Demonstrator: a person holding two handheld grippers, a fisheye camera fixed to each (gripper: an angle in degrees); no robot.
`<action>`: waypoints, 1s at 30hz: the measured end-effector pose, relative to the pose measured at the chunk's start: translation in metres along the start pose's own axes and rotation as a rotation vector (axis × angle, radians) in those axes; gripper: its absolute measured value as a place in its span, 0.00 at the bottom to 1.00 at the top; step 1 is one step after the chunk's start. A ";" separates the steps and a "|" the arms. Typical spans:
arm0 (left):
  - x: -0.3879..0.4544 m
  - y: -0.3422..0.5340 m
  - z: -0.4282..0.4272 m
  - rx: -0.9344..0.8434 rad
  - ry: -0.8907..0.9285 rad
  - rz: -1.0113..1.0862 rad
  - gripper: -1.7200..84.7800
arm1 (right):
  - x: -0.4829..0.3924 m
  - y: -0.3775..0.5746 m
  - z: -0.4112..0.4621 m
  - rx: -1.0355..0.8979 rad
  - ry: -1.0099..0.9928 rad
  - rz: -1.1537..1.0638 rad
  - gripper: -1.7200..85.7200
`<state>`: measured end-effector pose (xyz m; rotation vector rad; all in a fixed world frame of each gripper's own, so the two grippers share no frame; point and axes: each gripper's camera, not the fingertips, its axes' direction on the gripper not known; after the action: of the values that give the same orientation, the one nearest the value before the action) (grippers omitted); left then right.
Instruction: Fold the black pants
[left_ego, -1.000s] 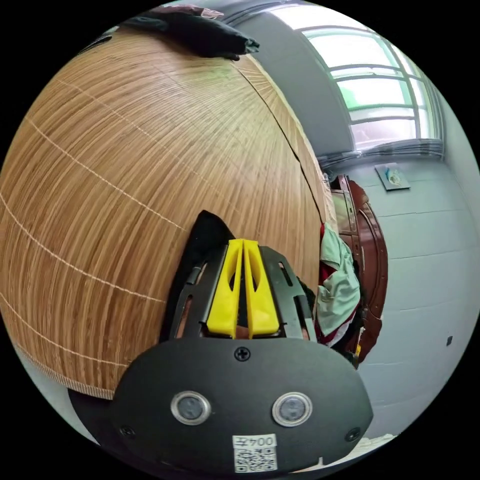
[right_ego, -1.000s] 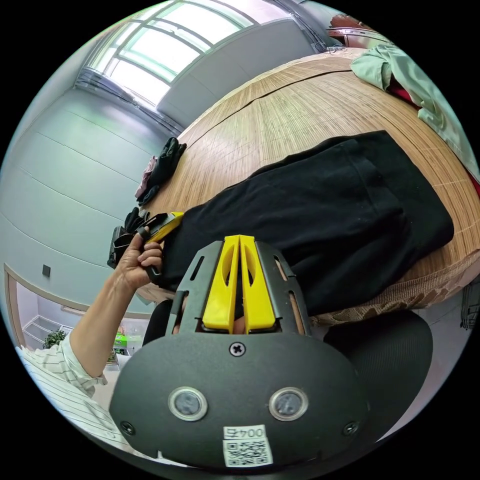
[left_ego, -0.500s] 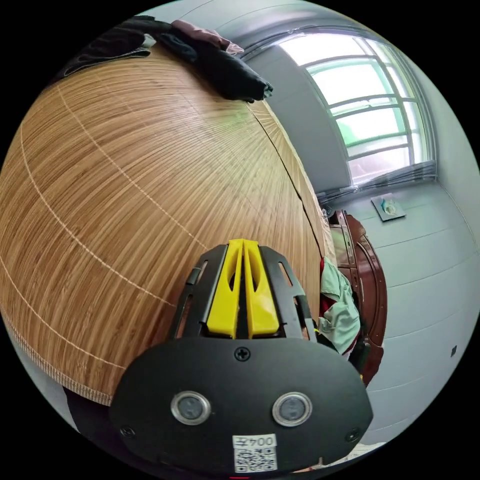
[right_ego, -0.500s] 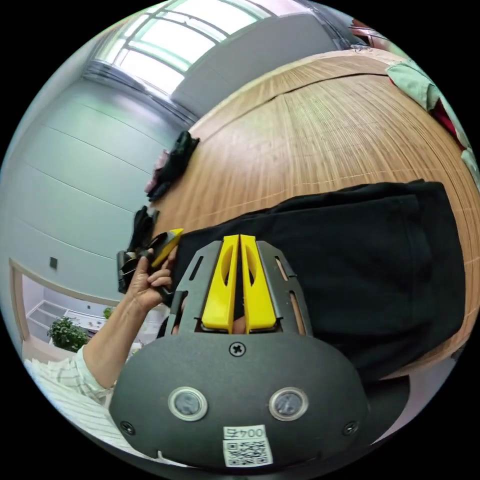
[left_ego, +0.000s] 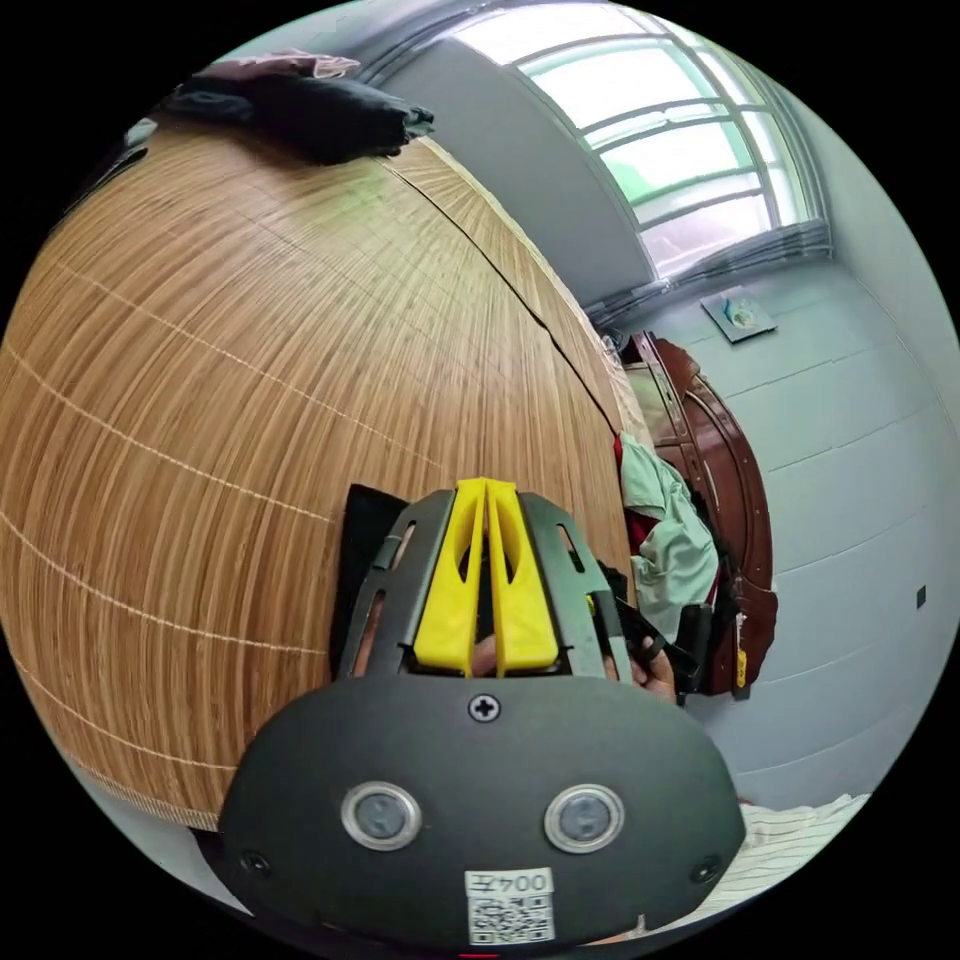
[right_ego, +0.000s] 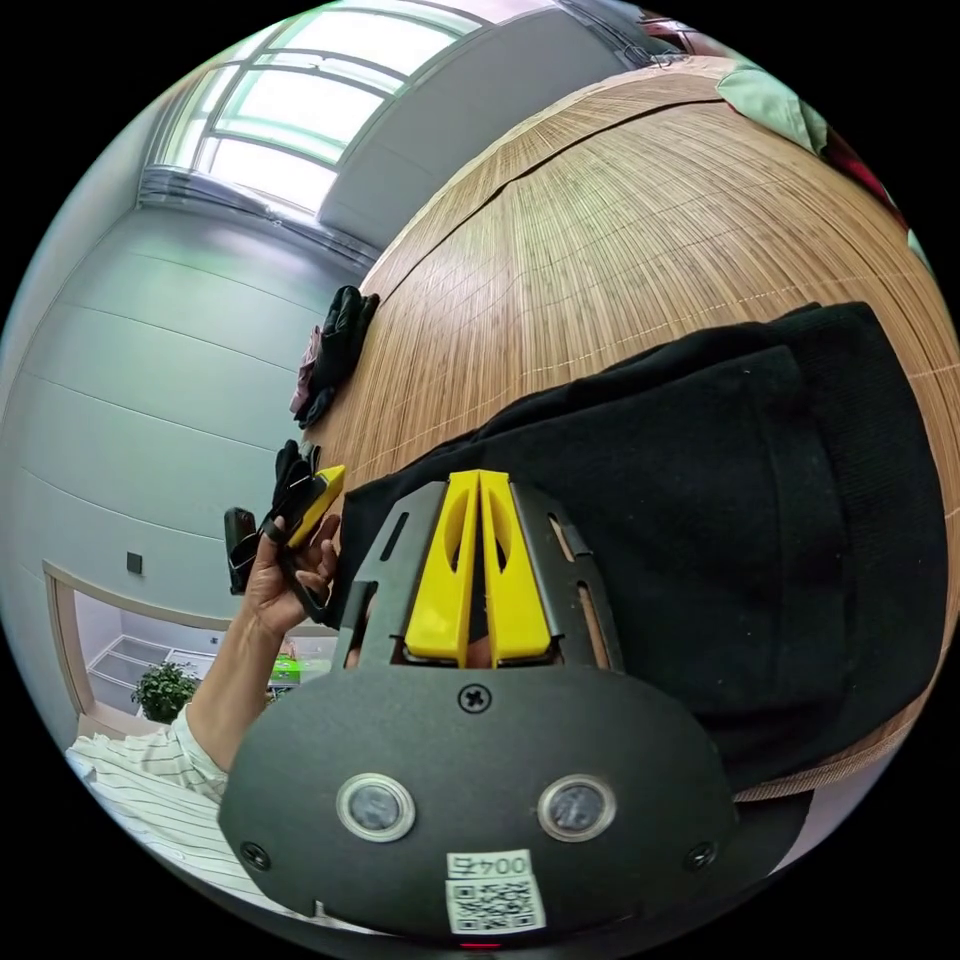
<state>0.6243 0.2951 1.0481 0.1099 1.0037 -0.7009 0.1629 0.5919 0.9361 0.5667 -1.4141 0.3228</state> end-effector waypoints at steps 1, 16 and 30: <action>0.000 -0.002 0.001 -0.009 -0.025 0.014 0.02 | 0.002 0.000 0.001 -0.001 0.002 -0.004 0.01; -0.020 0.000 -0.027 -0.033 -0.088 0.014 0.02 | 0.032 0.009 0.015 0.017 -0.014 -0.022 0.01; -0.113 0.189 -0.234 0.099 -0.476 -0.088 0.02 | 0.025 0.010 0.031 0.004 0.072 -0.059 0.01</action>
<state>0.5246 0.5898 0.9675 -0.0170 0.5202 -0.8103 0.1350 0.5799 0.9639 0.5929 -1.3253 0.2961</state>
